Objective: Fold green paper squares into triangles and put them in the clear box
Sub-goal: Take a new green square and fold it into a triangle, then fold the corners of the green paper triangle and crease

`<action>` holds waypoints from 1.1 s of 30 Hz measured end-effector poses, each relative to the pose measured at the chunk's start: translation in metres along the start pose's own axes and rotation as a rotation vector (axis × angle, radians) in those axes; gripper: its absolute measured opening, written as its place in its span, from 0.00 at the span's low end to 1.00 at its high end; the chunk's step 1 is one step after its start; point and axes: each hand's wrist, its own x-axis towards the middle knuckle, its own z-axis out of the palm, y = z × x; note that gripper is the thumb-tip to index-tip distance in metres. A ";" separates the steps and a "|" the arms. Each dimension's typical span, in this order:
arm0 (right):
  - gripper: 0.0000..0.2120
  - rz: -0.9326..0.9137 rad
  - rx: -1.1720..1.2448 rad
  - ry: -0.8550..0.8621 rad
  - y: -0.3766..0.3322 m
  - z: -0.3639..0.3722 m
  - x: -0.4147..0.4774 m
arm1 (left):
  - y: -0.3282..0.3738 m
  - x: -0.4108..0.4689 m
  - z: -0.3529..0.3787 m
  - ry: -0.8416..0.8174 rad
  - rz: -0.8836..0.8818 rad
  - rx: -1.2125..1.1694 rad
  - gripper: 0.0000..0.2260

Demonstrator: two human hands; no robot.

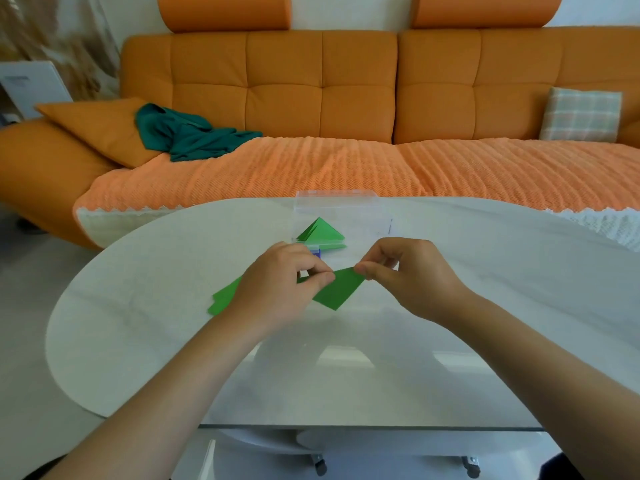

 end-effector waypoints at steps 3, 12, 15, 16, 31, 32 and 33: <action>0.06 0.024 -0.013 0.080 0.000 0.002 0.001 | -0.001 0.001 0.000 0.005 -0.083 -0.059 0.04; 0.21 -0.425 -0.212 0.006 0.001 0.011 -0.008 | 0.011 -0.003 0.003 -0.019 -0.598 -0.679 0.04; 0.22 -0.488 -0.373 -0.023 0.002 0.021 -0.009 | 0.015 -0.005 0.006 -0.134 -0.624 -0.788 0.08; 0.18 -0.488 -0.357 0.010 0.002 0.022 -0.008 | 0.016 -0.005 0.006 -0.151 -0.621 -0.786 0.08; 0.03 -0.121 0.119 -0.062 -0.001 0.006 -0.005 | 0.019 -0.006 0.009 -0.129 -0.532 -0.904 0.08; 0.03 -0.068 0.146 -0.054 -0.002 0.006 -0.004 | 0.020 -0.007 0.009 -0.143 -0.519 -0.903 0.08; 0.05 -0.020 0.163 -0.048 -0.002 0.006 -0.003 | 0.021 -0.007 0.009 -0.156 -0.503 -0.890 0.08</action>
